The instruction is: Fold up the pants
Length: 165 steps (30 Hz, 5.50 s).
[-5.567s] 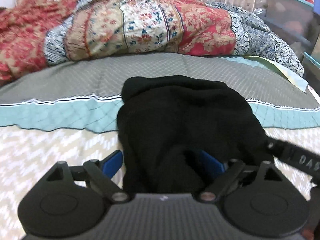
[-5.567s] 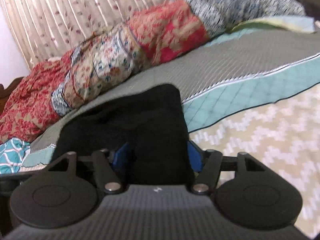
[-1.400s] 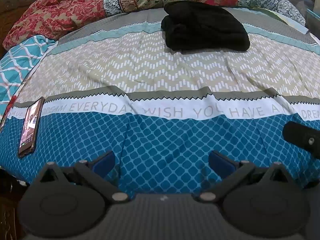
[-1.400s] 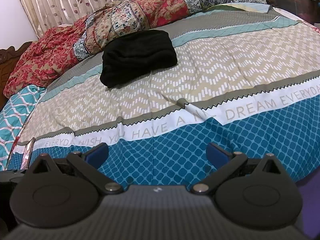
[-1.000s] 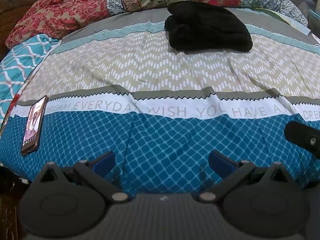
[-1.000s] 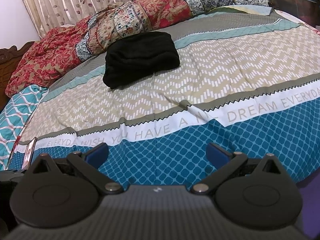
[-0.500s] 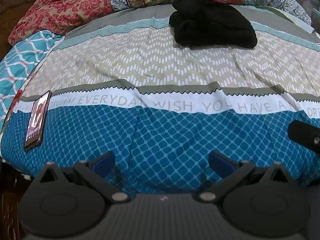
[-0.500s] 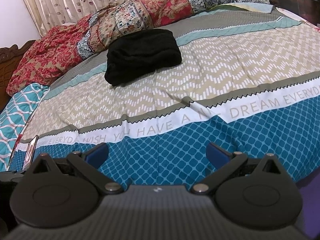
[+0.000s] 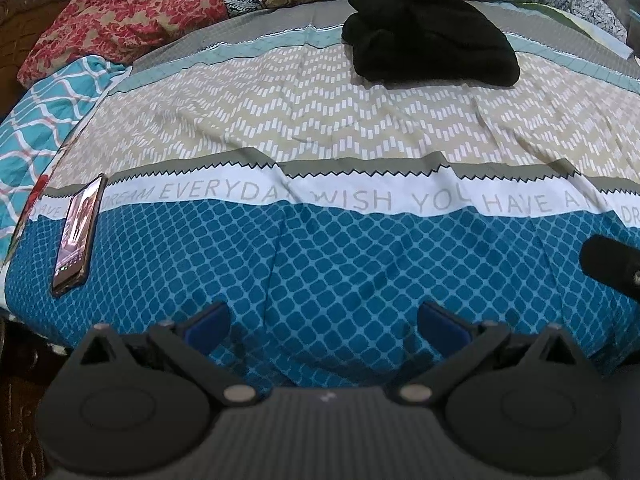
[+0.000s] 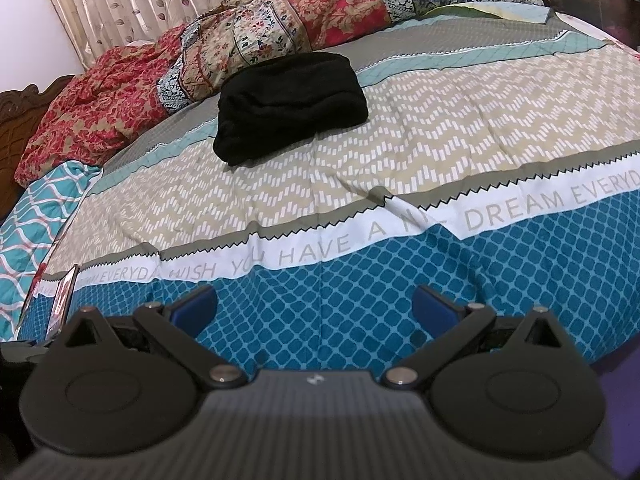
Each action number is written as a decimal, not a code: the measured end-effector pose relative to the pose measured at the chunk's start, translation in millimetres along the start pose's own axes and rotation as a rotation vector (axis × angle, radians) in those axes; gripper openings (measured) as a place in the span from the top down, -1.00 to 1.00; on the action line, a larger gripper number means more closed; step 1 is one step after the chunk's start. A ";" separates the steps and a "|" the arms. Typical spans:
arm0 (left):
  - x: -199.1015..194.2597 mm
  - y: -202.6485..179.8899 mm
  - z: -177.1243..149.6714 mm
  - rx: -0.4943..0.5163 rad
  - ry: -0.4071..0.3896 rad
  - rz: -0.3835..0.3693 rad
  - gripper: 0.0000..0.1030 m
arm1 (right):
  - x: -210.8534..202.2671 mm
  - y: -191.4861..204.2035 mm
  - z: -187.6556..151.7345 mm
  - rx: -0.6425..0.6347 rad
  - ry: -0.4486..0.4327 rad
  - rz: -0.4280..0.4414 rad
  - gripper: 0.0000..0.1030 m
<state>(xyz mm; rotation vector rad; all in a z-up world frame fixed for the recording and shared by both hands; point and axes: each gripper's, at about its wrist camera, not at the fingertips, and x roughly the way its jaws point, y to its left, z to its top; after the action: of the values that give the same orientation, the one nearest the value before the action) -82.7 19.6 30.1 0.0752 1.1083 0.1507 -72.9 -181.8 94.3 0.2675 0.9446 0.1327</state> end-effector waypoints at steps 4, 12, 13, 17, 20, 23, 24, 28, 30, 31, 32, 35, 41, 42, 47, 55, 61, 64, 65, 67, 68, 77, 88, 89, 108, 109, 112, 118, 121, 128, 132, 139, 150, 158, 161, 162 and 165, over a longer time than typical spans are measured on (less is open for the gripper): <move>0.6 0.1 0.0 0.004 0.004 0.005 -1.00 | 0.0 0.3 0.0 -0.001 -0.001 -0.001 -1.00; 2.6 -0.8 -0.4 0.013 0.015 0.017 -1.00 | 0.3 -1.2 0.4 -0.002 0.005 0.004 -1.00; 3.0 -1.1 -0.5 0.014 0.017 0.019 -1.00 | 0.6 -1.2 0.3 -0.001 0.007 0.004 -1.00; 4.3 -1.0 -0.6 0.016 0.023 0.021 -1.00 | 0.4 -3.1 1.5 0.000 0.009 0.005 -1.00; 4.4 -0.9 -0.5 0.017 0.024 0.021 -1.00 | 0.5 -3.2 1.5 0.000 0.010 0.006 -1.00; 5.5 -1.4 -0.9 0.020 0.028 0.021 -1.00 | 0.6 -2.6 1.3 0.002 0.010 0.005 -1.00; 6.0 -1.7 -1.1 0.022 0.029 0.021 -1.00 | 0.9 -3.3 1.3 0.004 0.012 0.005 -1.00; 7.3 -1.4 -1.7 0.021 0.035 0.018 -1.00 | 2.1 -5.9 1.0 0.013 0.018 0.006 -1.00; 7.6 -1.1 -1.7 0.019 0.038 0.016 -1.00 | 1.8 -6.3 0.8 0.014 0.017 0.006 -1.00; 7.7 -0.9 -1.9 0.019 0.039 0.014 -1.00 | 1.8 -6.4 0.7 0.013 0.017 0.006 -1.00; 7.8 -1.0 -2.1 0.019 0.041 0.012 -1.00 | 1.9 -6.3 0.7 0.013 0.017 0.006 -1.00; 8.1 -2.1 -2.8 0.021 0.045 0.008 -1.00 | 2.1 -6.1 0.5 0.012 0.019 0.004 -1.00; 9.2 -2.1 -3.6 0.017 0.055 0.000 -1.00 | -0.4 -7.0 0.1 0.014 0.011 0.012 -1.00; 9.2 -1.9 -4.0 0.017 0.055 -0.001 -1.00 | -0.5 -7.5 0.4 0.011 0.010 0.012 -1.00; 9.5 -2.2 -4.5 0.014 0.061 -0.010 -1.00 | 0.4 -7.0 0.6 0.009 0.015 0.016 -1.00; 0.5 -2.2 -1.4 0.016 0.041 -0.025 -1.00 | -10.4 -1.7 6.3 -0.007 -0.029 0.012 -1.00; -19.7 -1.6 7.6 0.018 -0.014 -0.046 -1.00 | -23.5 3.2 18.5 -0.034 -0.079 0.024 -1.00; -31.4 -0.6 14.2 0.015 -0.048 -0.058 -1.00 | -29.9 5.0 25.7 -0.053 -0.111 0.029 -1.00; -33.7 -0.5 16.5 0.015 -0.058 -0.059 -1.00 | -31.7 5.5 27.5 -0.056 -0.121 0.030 -1.00; -38.4 -1.2 19.9 0.015 -0.077 -0.058 -1.00 | -34.2 5.6 30.7 -0.059 -0.136 0.030 -1.00; -39.1 -1.9 21.1 0.017 -0.083 -0.057 -1.00 | -34.9 5.0 31.9 -0.059 -0.142 0.030 -1.00; -37.5 -4.3 20.9 0.028 -0.076 -0.055 -1.00 | -36.4 2.4 35.6 -0.050 -0.149 0.029 -1.00; -35.4 -0.4 17.3 0.022 -0.068 -0.047 -1.00 | -36.8 -0.9 36.9 -0.038 -0.151 0.025 -1.00; -35.3 -0.1 16.9 0.020 -0.067 -0.045 -1.00 | -36.8 -1.2 36.9 -0.038 -0.150 0.025 -1.00; -29.3 0.3 15.3 0.013 -0.050 -0.026 -1.00 | -33.1 -1.8 35.7 -0.036 -0.128 0.028 -1.00; -29.6 0.0 14.7 0.014 -0.052 -0.026 -1.00 | -32.7 -2.1 35.4 -0.034 -0.126 0.028 -1.00; -29.6 0.2 14.1 0.014 -0.055 -0.028 -1.00 | -32.9 -2.0 35.3 -0.034 -0.126 0.028 -1.00; -27.7 1.2 12.9 0.013 -0.048 -0.033 -1.00 | -31.2 -0.5 34.1 -0.039 -0.121 0.026 -1.00; -27.4 1.3 12.8 0.012 -0.048 -0.034 -1.00 | -30.6 0.3 34.2 -0.039 -0.118 0.024 -1.00; -24.8 4.4 11.4 0.003 -0.041 -0.044 -1.00 | -28.7 2.9 33.1 -0.048 -0.114 0.025 -1.00; -24.5 4.7 11.6 0.002 -0.039 -0.046 -1.00 | -27.8 3.6 32.6 -0.046 -0.112 0.024 -1.00; -21.5 2.5 11.6 0.002 -0.022 -0.051 -1.00 | -27.2 2.7 32.1 -0.043 -0.110 0.025 -1.00; -22.1 0.1 10.8 0.016 -0.015 -0.047 -1.00 | -26.8 0.1 31.4 -0.034 -0.106 0.027 -1.00; -27.5 -0.5 11.6 0.023 -0.052 -0.026 -1.00 | -28.6 -0.9 31.9 -0.034 -0.111 0.031 -1.00; -32.2 0.3 12.8 0.024 -0.084 -0.016 -1.00 | -29.2 -1.2 32.4 -0.032 -0.113 0.031 -1.00; -33.2 0.5 13.2 0.024 -0.092 -0.011 -1.00 | -29.1 -1.4 32.6 -0.031 -0.113 0.032 -1.00; -34.7 0.7 13.8 0.027 -0.109 -0.002 -1.00 | -29.3 -1.5 32.7 -0.032 -0.113 0.032 -1.00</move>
<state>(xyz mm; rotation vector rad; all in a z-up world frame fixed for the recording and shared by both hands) -85.5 15.0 67.1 0.1057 1.0014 0.1282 -63.3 -195.4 134.9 0.2579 0.8258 0.1606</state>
